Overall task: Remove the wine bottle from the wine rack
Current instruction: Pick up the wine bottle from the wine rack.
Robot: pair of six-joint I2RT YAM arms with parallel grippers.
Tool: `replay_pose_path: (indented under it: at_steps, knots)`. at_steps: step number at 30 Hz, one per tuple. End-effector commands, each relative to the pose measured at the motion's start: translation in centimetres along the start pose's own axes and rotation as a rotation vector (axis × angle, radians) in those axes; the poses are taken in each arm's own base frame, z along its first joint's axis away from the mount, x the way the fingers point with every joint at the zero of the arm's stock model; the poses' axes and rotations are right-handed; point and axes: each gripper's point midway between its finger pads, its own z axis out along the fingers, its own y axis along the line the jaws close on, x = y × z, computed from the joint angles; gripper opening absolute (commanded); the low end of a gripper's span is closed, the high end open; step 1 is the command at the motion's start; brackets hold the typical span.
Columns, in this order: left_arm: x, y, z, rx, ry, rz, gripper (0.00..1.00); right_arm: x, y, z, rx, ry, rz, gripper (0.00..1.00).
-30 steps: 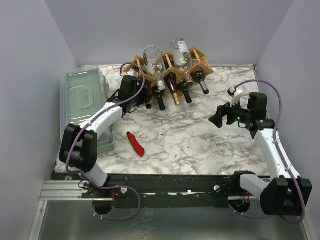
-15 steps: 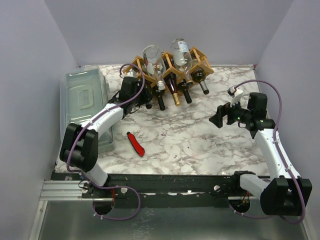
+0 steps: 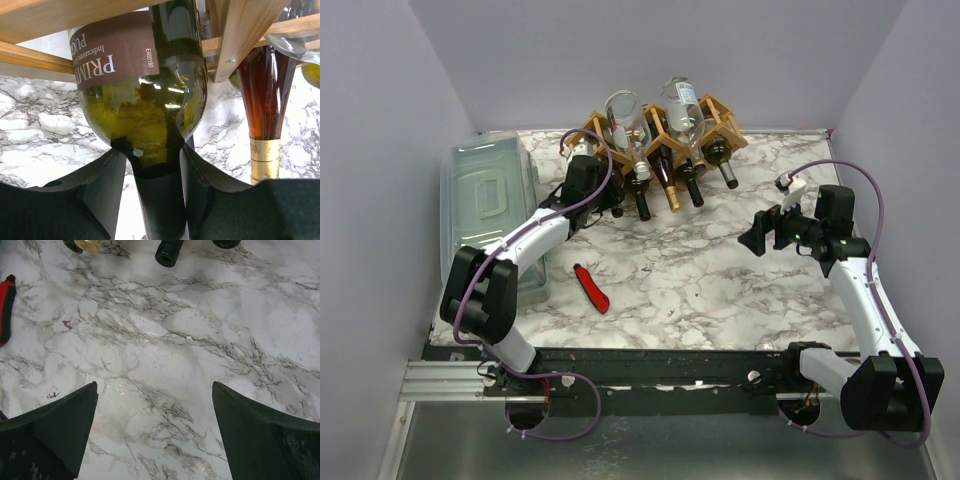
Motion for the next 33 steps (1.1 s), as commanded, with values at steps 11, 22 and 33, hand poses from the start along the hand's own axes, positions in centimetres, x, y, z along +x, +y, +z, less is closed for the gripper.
replay_pose_path:
  at_steps: [11, 22, 33]
  knots:
    - [0.5, 1.2, 1.2, -0.054, -0.012, -0.007, 0.51, -0.5, -0.1, -0.3, 0.014, 0.003, -0.028, 1.0]
    - [0.5, 1.5, 1.1, -0.069, -0.022, 0.001, 0.3, -0.5, -0.2, -0.3, 0.015, 0.004, -0.03, 1.0]
    - [-0.8, 1.0, -1.1, -0.052, -0.076, 0.052, 0.0, -0.4, -0.3, -0.3, 0.019, 0.006, -0.032, 1.0]
